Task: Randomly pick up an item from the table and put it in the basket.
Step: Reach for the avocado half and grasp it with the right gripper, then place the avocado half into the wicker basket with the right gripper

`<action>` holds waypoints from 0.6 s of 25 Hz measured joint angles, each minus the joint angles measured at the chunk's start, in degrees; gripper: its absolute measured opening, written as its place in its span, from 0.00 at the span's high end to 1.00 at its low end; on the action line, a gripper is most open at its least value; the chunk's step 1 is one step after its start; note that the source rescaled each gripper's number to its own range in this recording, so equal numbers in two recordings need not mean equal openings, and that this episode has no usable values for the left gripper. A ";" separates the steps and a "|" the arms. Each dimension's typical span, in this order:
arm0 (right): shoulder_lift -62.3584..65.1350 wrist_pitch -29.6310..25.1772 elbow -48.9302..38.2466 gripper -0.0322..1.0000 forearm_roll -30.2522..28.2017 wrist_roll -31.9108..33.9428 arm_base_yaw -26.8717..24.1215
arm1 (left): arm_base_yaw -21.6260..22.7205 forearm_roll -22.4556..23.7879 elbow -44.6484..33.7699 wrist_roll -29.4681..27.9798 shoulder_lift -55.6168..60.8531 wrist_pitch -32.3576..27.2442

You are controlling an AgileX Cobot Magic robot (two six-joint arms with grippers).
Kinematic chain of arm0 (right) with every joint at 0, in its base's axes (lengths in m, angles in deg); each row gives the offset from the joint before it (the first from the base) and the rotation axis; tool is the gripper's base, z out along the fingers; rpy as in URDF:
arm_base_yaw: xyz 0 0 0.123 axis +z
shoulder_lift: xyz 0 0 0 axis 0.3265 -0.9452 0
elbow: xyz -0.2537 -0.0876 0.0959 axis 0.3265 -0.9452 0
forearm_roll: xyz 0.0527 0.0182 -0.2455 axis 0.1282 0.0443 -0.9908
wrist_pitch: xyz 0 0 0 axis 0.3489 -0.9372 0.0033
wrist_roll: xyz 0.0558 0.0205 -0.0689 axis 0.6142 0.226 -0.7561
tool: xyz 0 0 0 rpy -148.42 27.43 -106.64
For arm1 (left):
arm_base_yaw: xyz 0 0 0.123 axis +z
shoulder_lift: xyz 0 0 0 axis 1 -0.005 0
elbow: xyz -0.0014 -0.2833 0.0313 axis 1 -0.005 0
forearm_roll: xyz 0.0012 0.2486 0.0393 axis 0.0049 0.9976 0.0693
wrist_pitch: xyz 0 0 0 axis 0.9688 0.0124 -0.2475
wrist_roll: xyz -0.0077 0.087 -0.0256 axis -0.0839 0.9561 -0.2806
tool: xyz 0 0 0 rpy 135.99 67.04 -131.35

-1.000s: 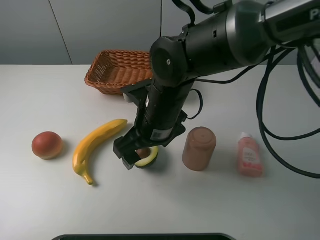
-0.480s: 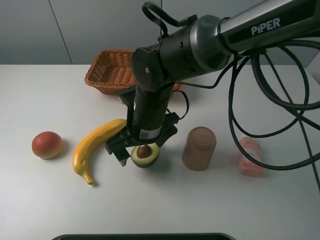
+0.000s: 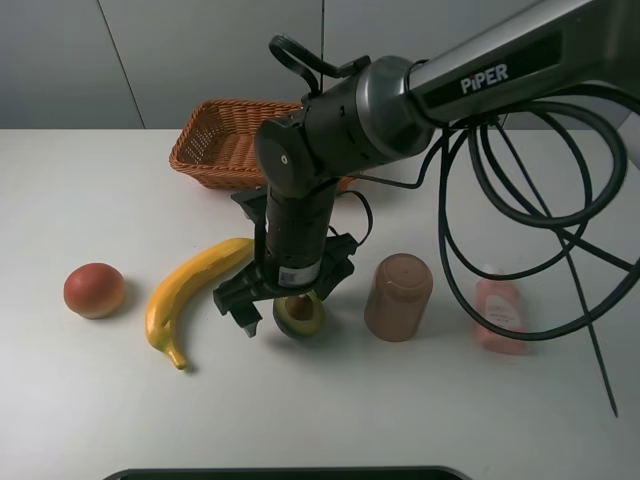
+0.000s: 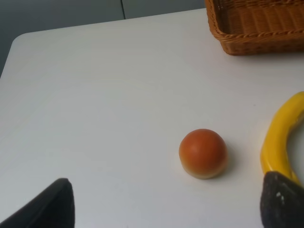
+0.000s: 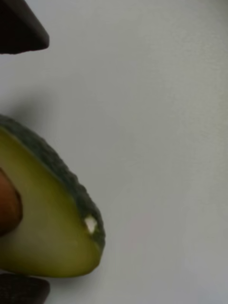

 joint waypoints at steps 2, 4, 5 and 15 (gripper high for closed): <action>0.00 0.00 0.00 0.00 0.00 0.10 0.00 | 0.00 0.00 0.00 0.00 0.00 0.00; 0.00 0.00 0.00 0.00 0.00 0.47 0.00 | 0.00 0.00 0.00 0.00 0.00 0.00; 0.00 0.00 0.00 0.02 0.00 0.71 0.00 | 0.00 0.00 0.00 0.00 0.00 0.00; 0.00 -1.59 0.00 0.78 0.09 1.17 0.00 | 0.00 0.00 0.00 0.00 0.00 0.00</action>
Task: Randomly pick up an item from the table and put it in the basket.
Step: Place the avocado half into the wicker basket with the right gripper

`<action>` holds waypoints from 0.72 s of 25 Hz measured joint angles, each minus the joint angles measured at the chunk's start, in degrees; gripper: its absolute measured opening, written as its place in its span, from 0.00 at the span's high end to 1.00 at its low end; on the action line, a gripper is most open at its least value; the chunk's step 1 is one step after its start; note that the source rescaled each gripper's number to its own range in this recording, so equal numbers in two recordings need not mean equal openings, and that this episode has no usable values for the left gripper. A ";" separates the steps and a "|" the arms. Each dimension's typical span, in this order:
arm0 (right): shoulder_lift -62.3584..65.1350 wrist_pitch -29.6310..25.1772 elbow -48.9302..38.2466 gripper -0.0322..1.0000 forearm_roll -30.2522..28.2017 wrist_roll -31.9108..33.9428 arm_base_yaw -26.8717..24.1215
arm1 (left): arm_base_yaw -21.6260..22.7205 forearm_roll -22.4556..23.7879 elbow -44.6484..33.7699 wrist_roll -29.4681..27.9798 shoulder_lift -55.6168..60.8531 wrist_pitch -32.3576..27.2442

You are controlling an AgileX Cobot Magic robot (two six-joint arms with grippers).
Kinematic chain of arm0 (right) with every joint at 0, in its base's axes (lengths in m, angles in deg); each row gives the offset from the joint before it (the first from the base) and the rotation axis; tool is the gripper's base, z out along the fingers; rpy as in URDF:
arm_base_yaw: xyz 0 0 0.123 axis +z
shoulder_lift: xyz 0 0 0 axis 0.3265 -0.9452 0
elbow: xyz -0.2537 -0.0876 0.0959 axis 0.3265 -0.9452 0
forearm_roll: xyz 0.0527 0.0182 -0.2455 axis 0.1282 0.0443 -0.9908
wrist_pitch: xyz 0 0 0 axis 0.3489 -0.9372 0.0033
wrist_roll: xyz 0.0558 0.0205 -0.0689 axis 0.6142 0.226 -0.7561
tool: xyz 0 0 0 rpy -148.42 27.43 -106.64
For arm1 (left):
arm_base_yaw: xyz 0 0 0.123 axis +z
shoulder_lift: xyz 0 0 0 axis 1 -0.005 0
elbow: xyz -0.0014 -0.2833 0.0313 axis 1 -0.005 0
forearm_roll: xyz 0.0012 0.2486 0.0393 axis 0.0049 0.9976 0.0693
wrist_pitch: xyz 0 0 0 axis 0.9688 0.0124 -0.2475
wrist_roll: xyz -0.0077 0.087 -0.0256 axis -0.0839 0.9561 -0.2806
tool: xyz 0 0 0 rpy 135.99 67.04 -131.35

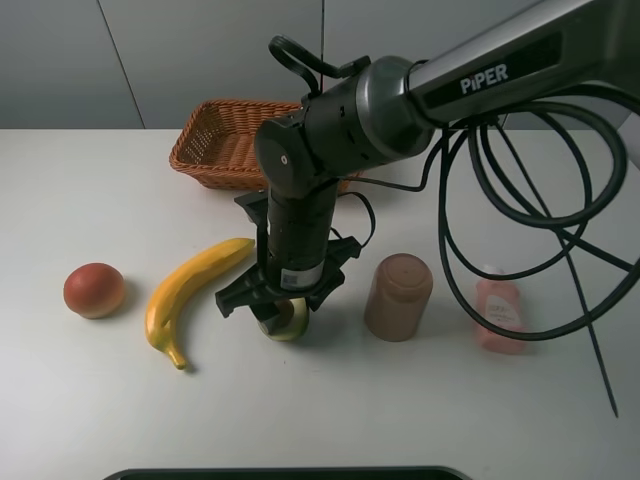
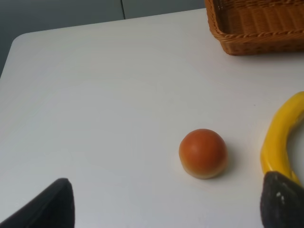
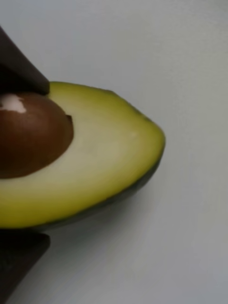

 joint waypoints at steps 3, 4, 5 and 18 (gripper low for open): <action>0.00 -0.11 0.00 0.89 0.00 0.11 0.00 | 0.00 0.00 0.00 0.00 0.00 0.00; 0.00 -0.11 0.00 0.95 0.00 0.11 0.00 | 0.00 0.00 0.00 0.00 0.00 0.00; 0.00 -0.11 0.00 0.96 0.00 0.11 0.00 | 0.00 0.00 0.00 0.00 0.00 0.00; 0.00 -0.92 0.00 0.96 0.00 -0.03 0.00 | 0.00 0.00 0.00 0.00 0.00 0.00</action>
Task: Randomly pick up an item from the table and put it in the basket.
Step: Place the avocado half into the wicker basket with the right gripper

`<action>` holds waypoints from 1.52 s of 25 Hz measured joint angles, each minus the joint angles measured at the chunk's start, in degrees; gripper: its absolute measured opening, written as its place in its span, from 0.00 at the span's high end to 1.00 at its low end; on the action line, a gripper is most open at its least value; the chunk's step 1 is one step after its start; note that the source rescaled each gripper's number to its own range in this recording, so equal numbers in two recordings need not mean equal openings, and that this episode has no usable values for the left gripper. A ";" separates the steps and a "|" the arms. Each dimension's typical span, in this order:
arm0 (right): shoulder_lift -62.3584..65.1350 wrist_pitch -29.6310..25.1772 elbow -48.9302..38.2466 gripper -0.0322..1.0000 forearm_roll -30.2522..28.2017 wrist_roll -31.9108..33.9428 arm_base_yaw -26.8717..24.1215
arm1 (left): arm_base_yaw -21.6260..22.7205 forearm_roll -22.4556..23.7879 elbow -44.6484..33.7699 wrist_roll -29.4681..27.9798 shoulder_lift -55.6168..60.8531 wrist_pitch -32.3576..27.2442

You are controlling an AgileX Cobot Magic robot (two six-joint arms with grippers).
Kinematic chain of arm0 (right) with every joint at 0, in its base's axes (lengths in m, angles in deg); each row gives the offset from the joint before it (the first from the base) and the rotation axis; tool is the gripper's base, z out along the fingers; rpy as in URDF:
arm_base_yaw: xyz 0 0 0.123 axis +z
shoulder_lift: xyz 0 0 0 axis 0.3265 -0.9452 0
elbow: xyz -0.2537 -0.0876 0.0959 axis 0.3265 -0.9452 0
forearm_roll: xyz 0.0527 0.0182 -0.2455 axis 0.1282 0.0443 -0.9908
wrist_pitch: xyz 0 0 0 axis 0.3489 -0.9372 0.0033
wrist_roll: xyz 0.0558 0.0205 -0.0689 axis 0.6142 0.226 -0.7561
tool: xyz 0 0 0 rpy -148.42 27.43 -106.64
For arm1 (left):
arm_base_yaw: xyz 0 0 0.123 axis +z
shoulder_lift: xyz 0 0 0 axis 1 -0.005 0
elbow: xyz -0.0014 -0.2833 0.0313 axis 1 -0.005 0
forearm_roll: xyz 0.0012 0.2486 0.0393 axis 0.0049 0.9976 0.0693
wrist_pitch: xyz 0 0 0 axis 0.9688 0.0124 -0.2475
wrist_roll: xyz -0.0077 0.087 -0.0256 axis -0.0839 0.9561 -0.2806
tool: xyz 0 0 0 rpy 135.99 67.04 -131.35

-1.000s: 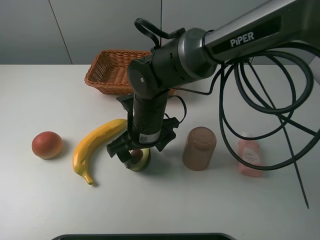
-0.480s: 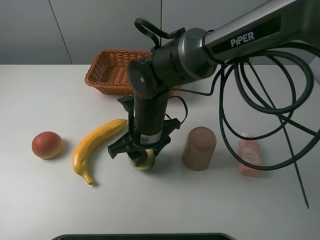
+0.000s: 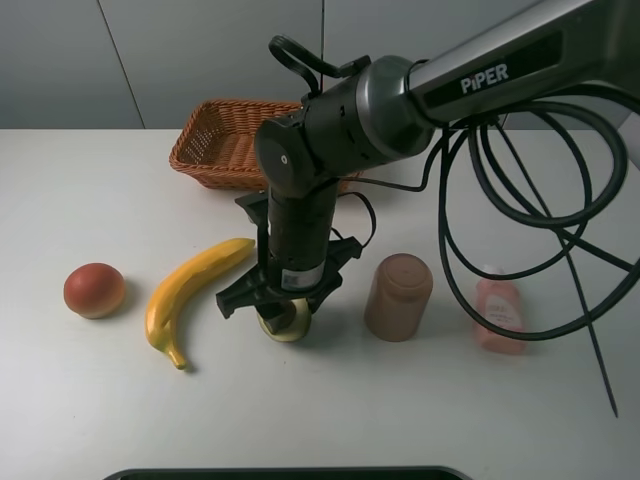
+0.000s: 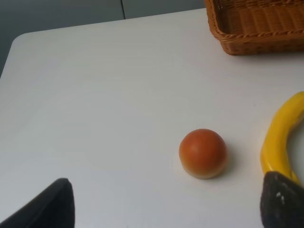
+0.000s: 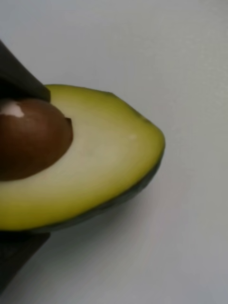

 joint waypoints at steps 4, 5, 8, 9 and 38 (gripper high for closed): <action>1.49 -1.52 0.00 0.96 -0.12 -0.12 0.00 | 0.00 0.00 0.00 0.00 0.00 0.00; 2.75 -1.77 0.00 0.96 -0.38 -0.24 0.00 | 0.00 0.00 0.00 0.00 0.00 0.00; 7.87 -3.28 0.92 0.96 -2.38 -0.24 0.00 | 0.00 0.00 0.00 0.11 0.00 0.00; 9.36 -4.18 1.79 0.96 -3.43 -0.24 0.00 | 0.00 0.00 0.00 0.11 0.00 0.00; -7.73 28.17 19.40 0.97 -35.00 0.85 -11.86 | 0.00 0.00 0.00 0.19 0.00 0.00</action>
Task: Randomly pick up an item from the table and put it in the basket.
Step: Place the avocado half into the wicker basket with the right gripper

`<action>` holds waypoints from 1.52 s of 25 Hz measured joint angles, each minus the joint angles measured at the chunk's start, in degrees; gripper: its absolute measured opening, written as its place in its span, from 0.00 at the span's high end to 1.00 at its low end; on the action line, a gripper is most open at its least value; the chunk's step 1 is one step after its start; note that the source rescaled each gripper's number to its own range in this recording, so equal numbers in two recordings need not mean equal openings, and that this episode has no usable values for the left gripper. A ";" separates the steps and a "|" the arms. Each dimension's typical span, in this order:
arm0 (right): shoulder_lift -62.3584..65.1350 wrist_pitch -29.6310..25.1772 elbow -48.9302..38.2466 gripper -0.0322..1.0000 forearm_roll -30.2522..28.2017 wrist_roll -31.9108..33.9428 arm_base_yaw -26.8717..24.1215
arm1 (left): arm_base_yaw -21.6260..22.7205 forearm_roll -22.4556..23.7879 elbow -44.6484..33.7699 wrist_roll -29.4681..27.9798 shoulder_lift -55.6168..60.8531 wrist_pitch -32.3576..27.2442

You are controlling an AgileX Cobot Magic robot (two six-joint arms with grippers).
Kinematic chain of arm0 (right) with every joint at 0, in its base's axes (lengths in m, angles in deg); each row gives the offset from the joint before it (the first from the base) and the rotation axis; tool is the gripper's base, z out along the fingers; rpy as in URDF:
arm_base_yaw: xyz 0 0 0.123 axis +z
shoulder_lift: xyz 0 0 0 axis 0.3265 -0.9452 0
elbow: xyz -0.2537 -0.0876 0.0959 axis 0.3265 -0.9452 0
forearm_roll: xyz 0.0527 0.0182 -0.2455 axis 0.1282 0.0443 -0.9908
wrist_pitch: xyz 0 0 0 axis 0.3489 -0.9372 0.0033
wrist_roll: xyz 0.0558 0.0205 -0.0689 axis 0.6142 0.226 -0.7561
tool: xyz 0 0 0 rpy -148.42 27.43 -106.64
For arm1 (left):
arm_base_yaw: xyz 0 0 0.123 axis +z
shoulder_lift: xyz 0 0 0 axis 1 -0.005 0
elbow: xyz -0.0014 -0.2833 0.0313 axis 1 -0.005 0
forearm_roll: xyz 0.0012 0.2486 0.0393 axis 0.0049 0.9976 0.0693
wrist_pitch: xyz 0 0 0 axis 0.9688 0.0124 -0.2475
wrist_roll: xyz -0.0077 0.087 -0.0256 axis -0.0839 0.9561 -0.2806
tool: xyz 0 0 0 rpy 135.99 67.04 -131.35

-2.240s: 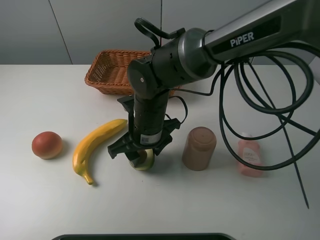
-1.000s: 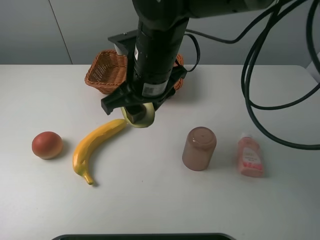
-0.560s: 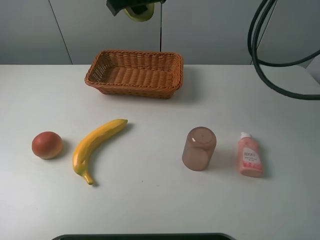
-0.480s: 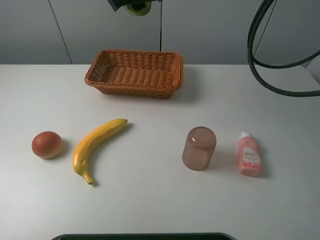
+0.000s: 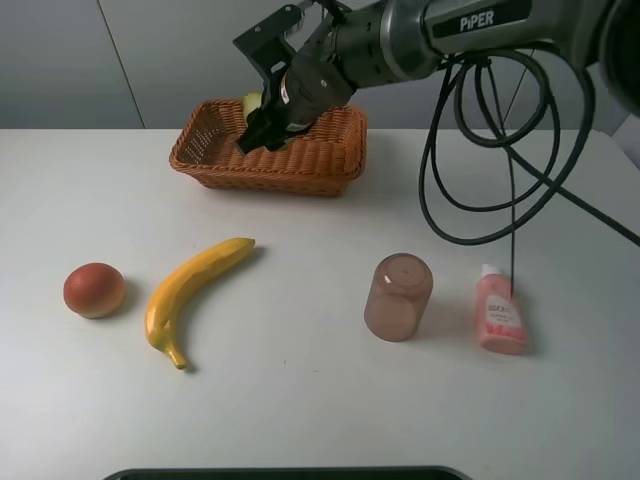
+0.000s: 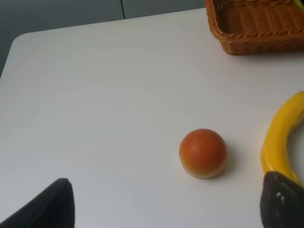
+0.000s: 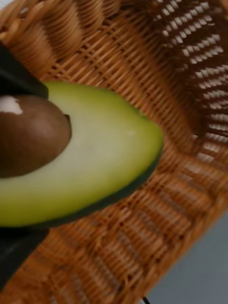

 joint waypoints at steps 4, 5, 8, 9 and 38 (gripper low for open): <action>-1.40 0.24 0.00 0.97 -0.13 0.15 0.00 | 0.00 0.00 0.00 0.00 0.00 0.00; -1.40 0.51 0.00 0.97 -0.13 0.15 0.00 | 0.00 0.00 0.00 0.00 0.00 0.00; -1.40 1.04 0.27 0.97 -0.38 0.15 0.00 | 0.00 0.00 0.00 0.00 0.00 0.00; -1.40 1.04 0.27 0.97 -0.50 0.15 0.00 | 0.00 0.00 0.00 0.00 0.00 0.00; -0.60 -3.77 1.49 0.00 -0.72 -0.15 0.00 | 0.00 0.00 0.00 0.00 0.00 0.00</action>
